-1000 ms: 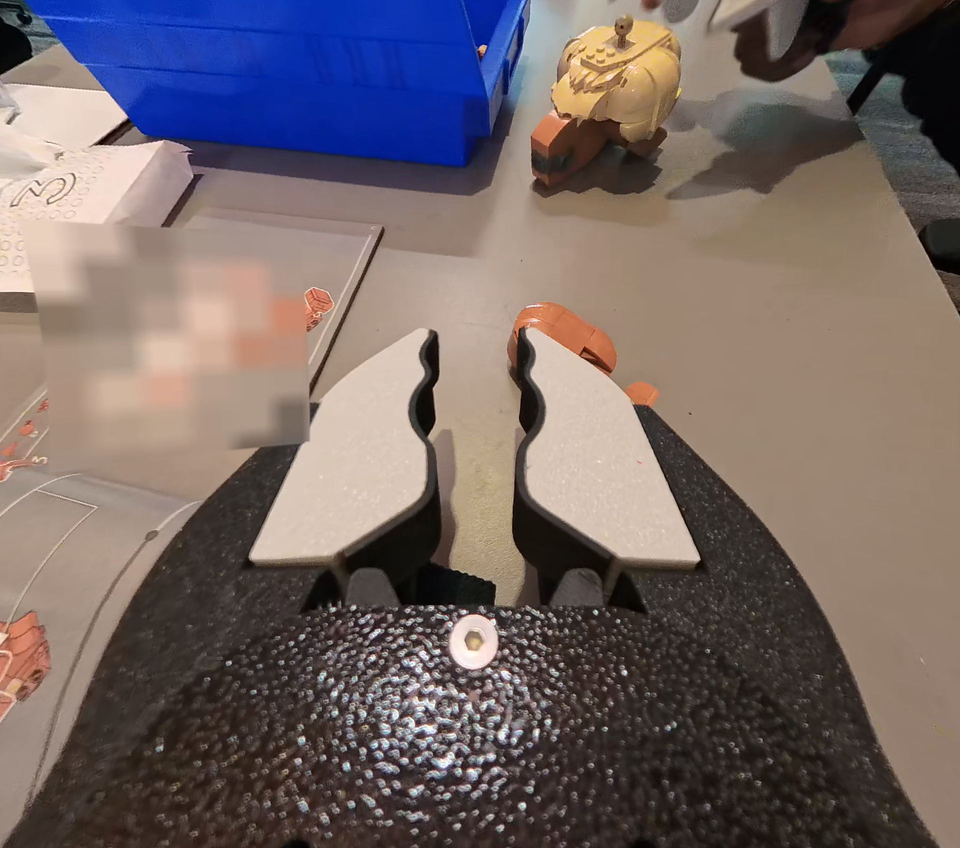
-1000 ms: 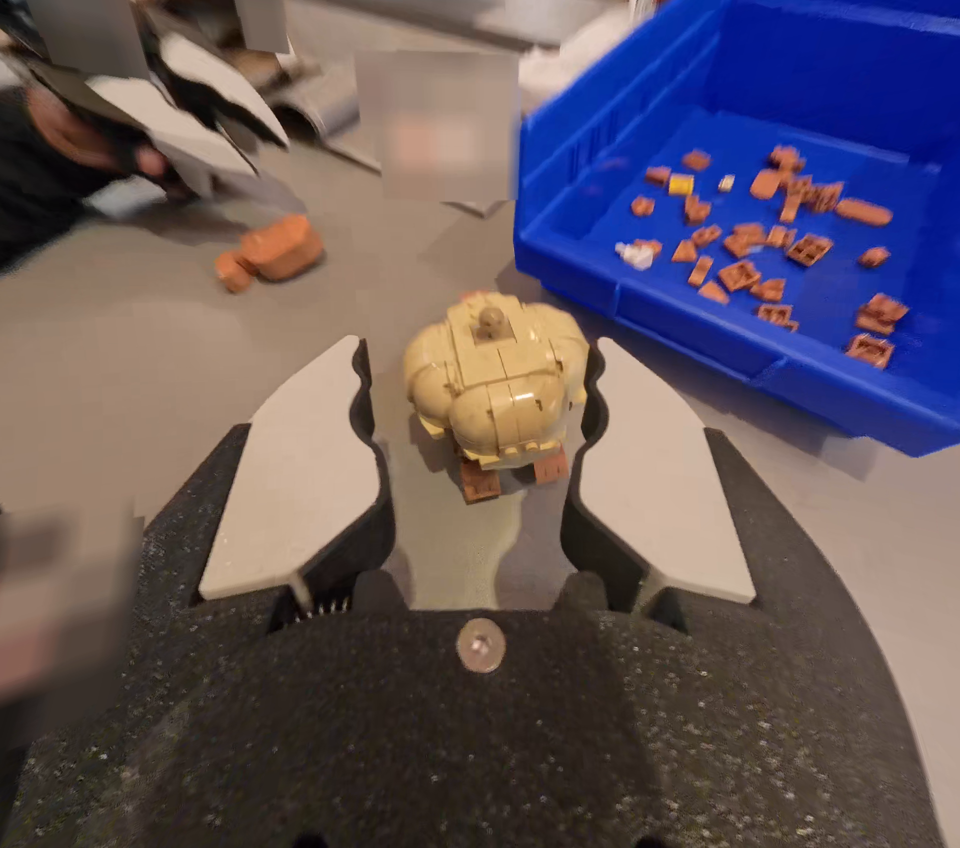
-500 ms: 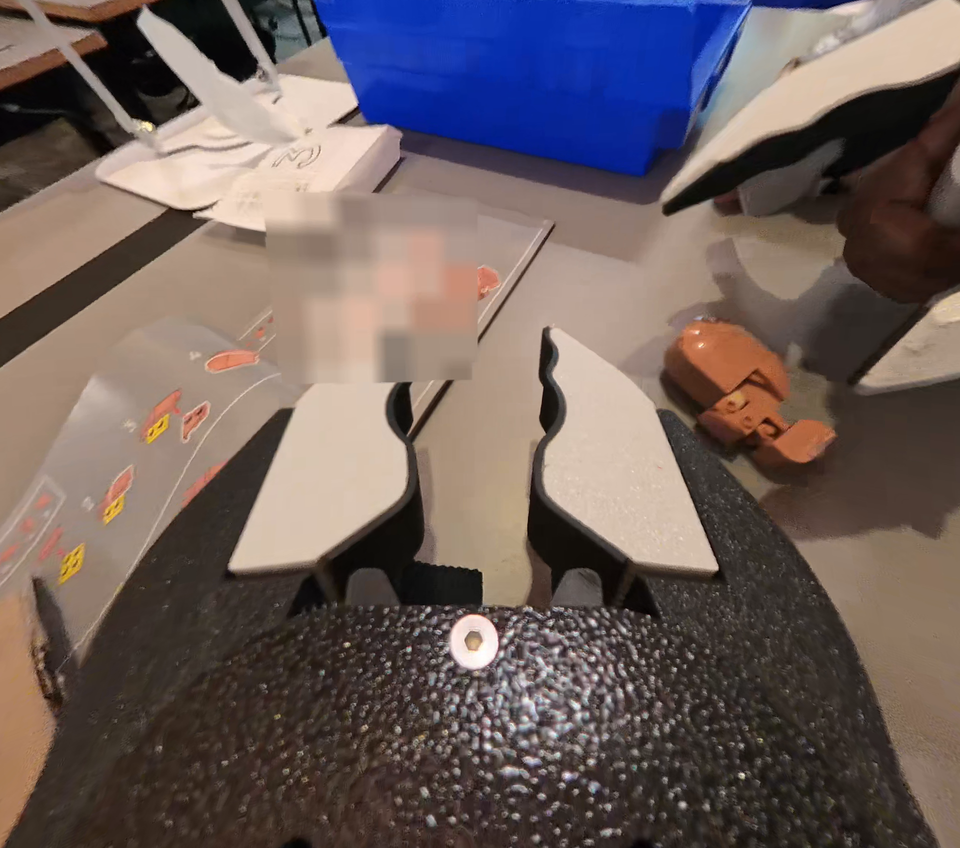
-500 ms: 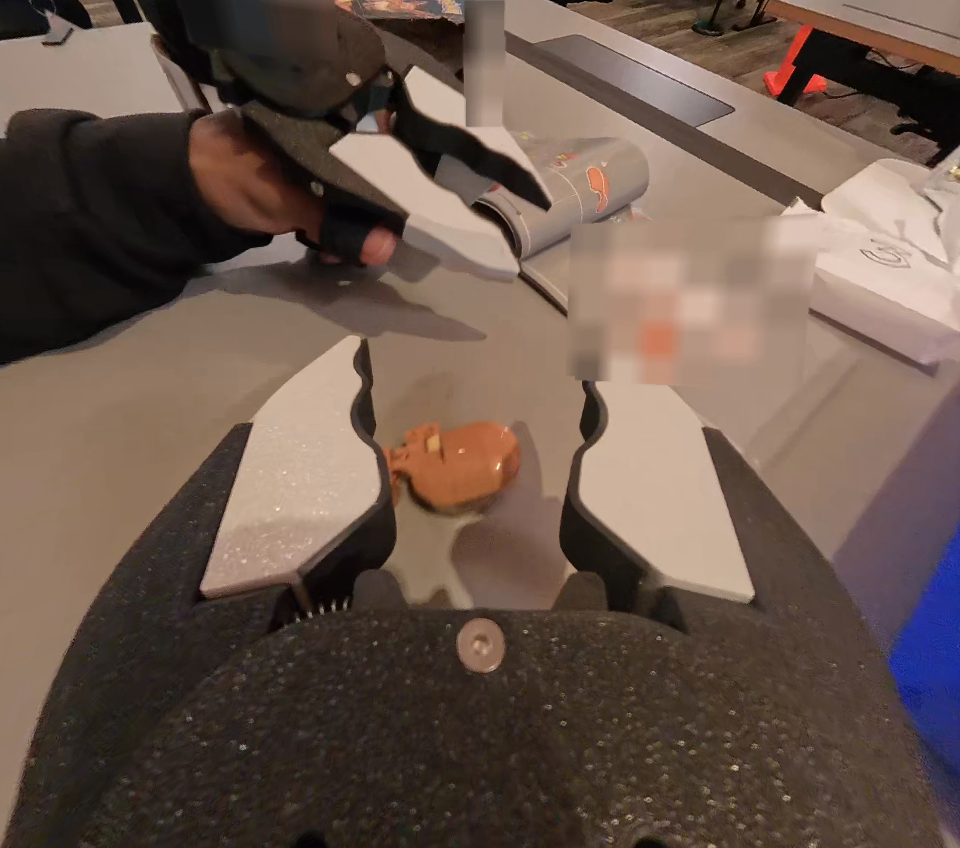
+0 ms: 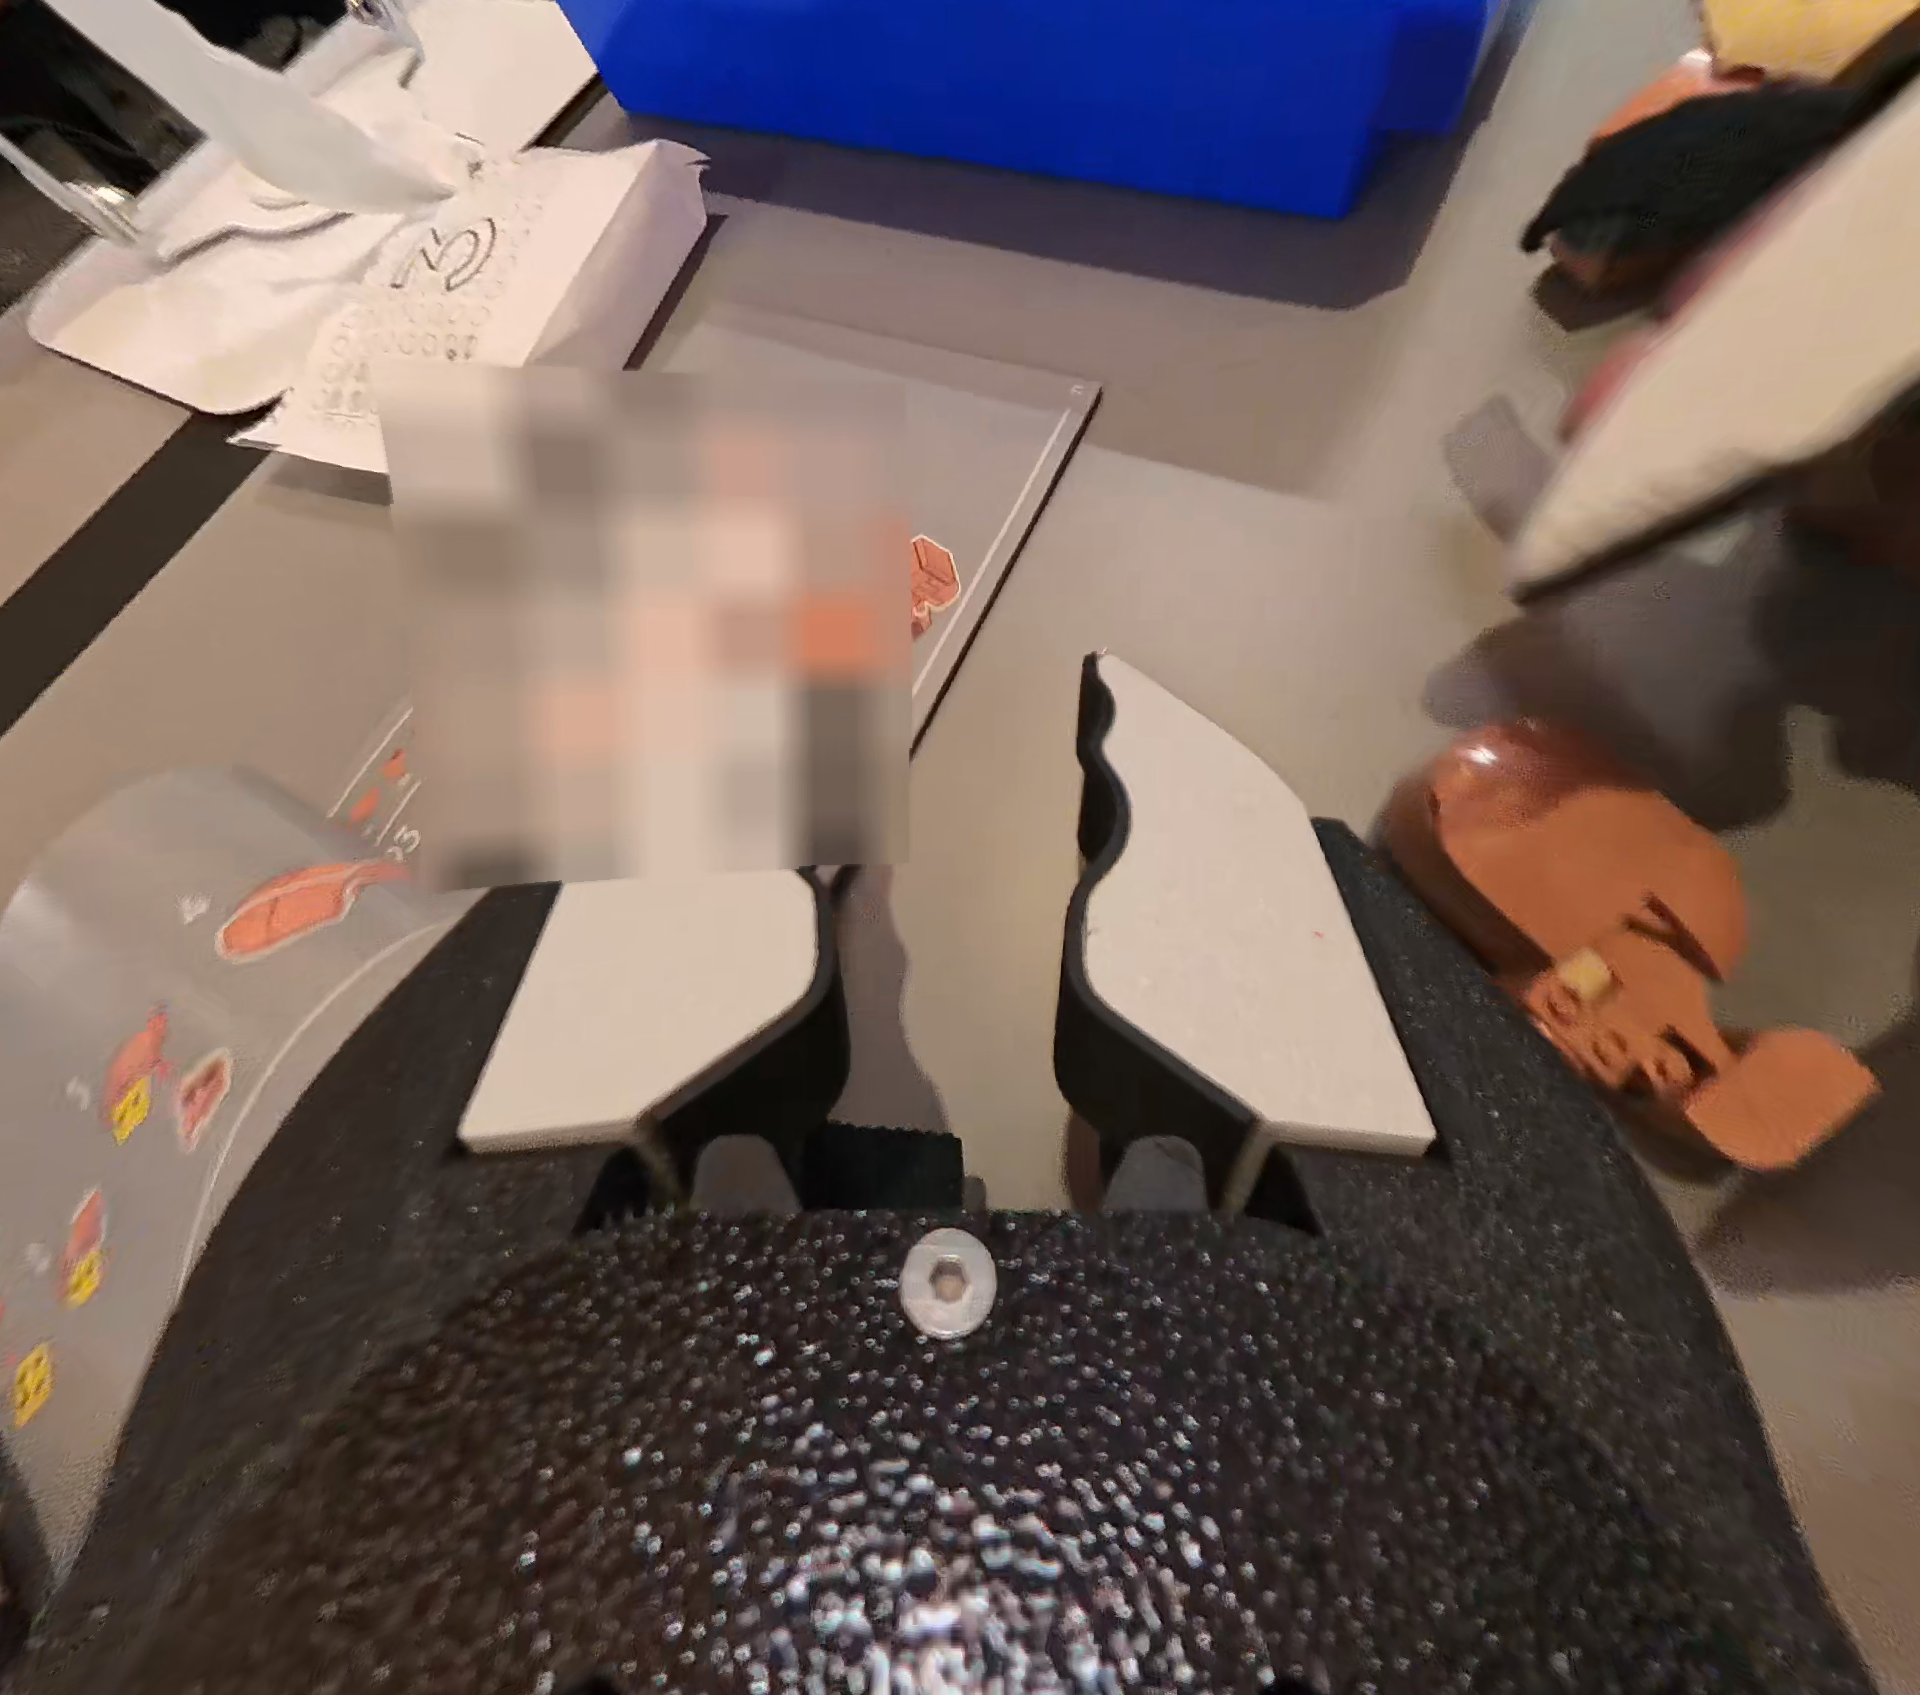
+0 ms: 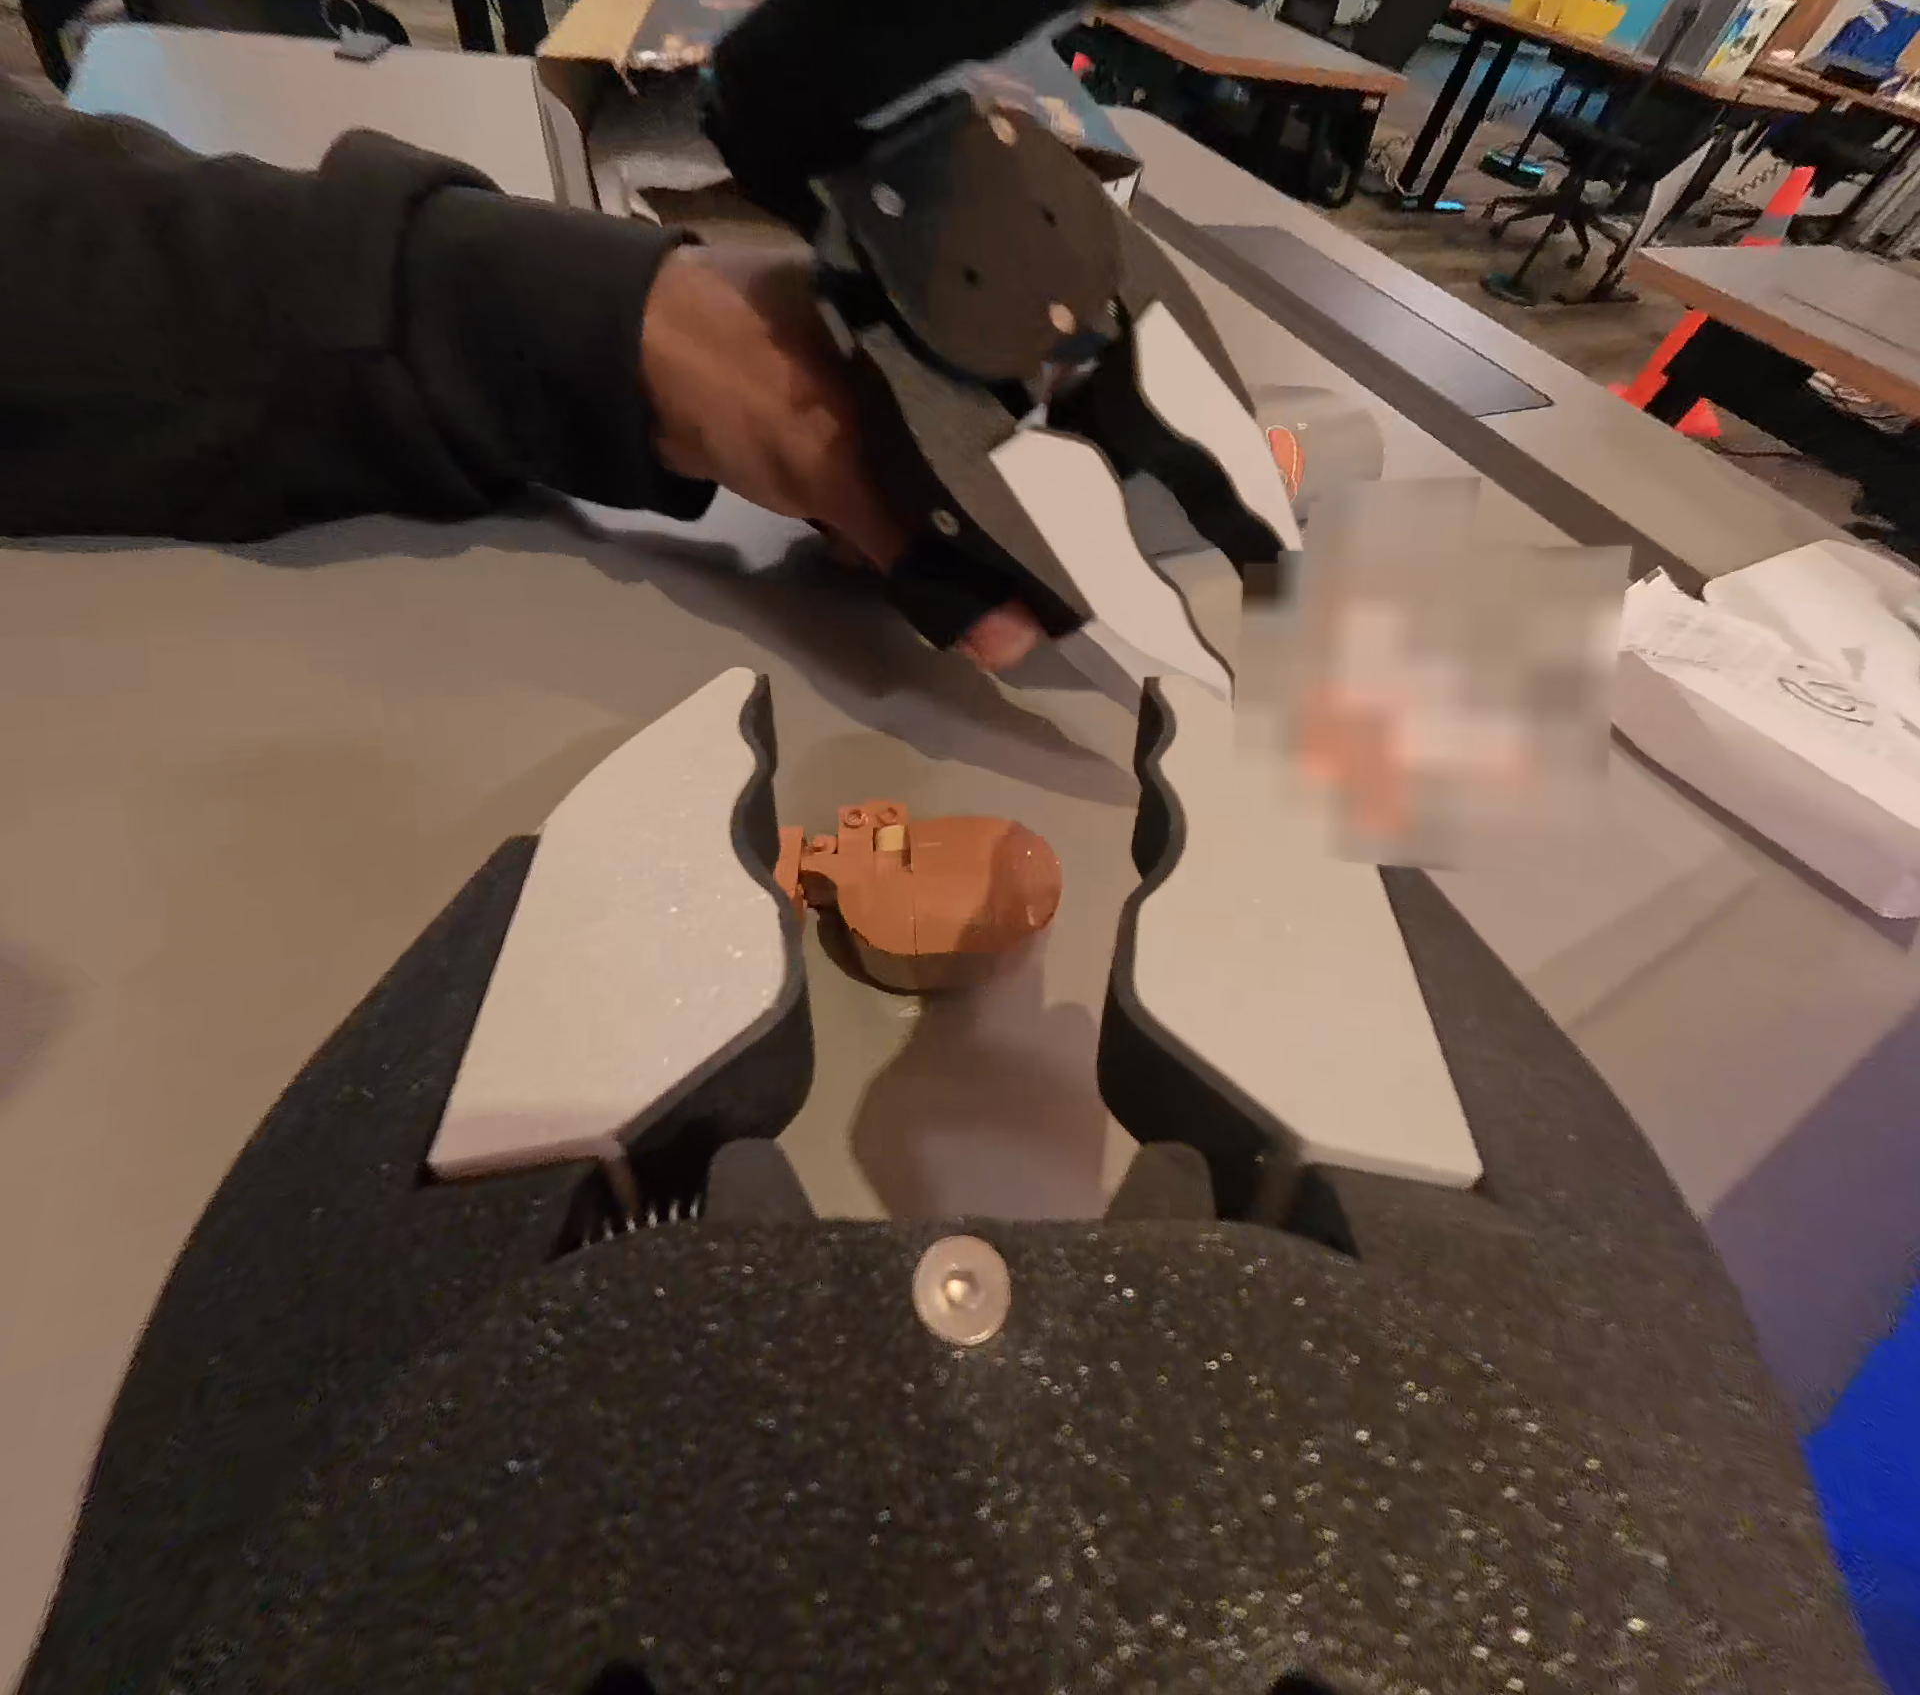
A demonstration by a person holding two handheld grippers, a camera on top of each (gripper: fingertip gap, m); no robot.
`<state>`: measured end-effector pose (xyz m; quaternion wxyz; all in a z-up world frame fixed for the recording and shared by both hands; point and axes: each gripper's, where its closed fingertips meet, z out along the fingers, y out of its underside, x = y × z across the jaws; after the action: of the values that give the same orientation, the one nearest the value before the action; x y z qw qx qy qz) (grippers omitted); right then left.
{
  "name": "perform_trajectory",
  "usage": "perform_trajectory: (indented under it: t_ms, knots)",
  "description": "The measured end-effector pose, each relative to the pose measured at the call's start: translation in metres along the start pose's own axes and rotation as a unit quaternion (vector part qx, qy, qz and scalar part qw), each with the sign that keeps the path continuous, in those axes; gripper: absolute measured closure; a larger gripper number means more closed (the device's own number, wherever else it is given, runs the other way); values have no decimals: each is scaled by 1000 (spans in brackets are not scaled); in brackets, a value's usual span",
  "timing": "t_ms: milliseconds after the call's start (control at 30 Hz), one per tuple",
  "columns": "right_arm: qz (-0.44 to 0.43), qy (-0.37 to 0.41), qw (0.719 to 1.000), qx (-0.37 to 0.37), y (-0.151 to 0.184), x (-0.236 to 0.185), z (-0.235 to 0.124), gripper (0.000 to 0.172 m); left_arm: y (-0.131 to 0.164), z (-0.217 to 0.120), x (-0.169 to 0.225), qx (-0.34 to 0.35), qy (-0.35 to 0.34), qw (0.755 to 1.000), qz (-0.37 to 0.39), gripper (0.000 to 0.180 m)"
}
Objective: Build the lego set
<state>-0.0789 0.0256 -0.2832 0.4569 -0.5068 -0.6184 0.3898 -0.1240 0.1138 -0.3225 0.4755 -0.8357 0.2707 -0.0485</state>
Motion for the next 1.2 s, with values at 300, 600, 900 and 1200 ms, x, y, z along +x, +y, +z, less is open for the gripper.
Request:
perform_trajectory:
  t_ms: [300,600,900,1200]
  knots:
    - [68,-59,995,36,-5,3,-11,110,-8,46,-12,-83,39,995,-28,135]
    - [56,-83,994,41,-6,-5,-13,113,-10,57,-10,-119,51,992,11,134]
    - [44,-87,994,40,-6,-8,-13,113,2,50,10,-113,92,987,-62,137]
    - [26,-83,995,40,-6,-11,-14,114,6,41,28,-112,68,990,-46,138]
